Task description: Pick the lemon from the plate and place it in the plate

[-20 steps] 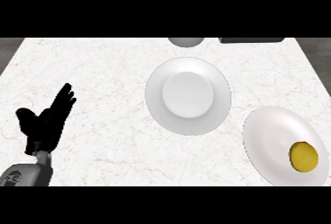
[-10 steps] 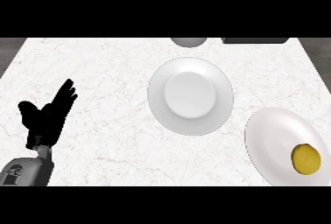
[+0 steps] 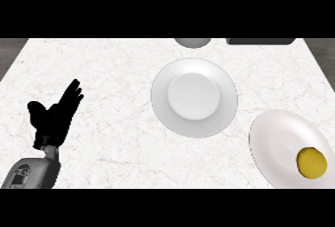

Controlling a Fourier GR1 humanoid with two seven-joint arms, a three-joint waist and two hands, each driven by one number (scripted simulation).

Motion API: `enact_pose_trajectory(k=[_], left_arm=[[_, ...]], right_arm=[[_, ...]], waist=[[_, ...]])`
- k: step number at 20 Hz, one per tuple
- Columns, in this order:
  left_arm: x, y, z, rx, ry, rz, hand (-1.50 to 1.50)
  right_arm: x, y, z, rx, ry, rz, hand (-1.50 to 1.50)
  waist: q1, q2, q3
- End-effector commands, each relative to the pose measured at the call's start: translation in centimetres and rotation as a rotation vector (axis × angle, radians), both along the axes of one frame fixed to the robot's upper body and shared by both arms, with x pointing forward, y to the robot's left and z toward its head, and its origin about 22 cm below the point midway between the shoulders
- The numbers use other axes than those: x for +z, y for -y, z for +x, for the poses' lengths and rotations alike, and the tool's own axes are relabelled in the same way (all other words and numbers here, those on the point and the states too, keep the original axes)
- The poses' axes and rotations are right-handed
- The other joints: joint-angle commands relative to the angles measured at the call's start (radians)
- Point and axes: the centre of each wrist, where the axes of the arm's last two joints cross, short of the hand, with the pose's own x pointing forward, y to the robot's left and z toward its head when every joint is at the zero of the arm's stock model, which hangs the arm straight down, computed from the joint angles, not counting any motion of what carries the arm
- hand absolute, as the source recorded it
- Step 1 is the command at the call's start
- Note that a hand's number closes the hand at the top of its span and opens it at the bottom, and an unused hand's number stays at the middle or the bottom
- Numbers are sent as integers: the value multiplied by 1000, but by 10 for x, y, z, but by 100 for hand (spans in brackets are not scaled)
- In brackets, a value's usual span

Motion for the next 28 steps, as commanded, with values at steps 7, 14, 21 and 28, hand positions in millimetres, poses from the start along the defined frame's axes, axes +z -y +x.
enact_pose_trajectory(k=[7,14,21,28], left_arm=[[-4,1,3,4,-11,0,0],[-6,15,-5,-9,6,5,0],[9,5,-3,-9,-5,-15,0],[-7,-8,10,1,12,-11,0]], right_arm=[[-16,-17,19,-10,-183,-167,-150],[-18,-36,36,-26,-250,-170,-150],[-36,-32,61,-40,-277,-199,-150],[-54,-21,77,-13,-324,-248,-150]], waist=[[-3,0,0],[-3,-1,0],[0,-1,1],[2,1,1]])
